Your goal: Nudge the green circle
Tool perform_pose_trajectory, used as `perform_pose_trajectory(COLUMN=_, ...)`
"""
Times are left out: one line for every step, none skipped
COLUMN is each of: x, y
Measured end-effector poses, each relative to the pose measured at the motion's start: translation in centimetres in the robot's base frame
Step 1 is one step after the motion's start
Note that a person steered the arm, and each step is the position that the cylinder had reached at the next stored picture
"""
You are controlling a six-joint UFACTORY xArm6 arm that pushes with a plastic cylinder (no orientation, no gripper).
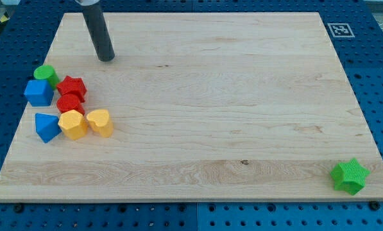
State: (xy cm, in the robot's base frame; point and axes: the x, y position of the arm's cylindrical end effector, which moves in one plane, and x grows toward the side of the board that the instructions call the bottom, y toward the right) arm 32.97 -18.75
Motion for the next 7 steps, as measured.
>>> perform_pose_trajectory(x=0.1, y=-6.7)
perform_pose_trajectory(x=0.9, y=-10.4)
perform_pose_trajectory(x=1.1, y=-11.7)
perform_pose_trajectory(x=1.4, y=-11.8)
perform_pose_trajectory(x=3.5, y=-11.7)
perform_pose_trajectory(x=8.3, y=-11.7)
perform_pose_trajectory(x=13.5, y=-11.7)
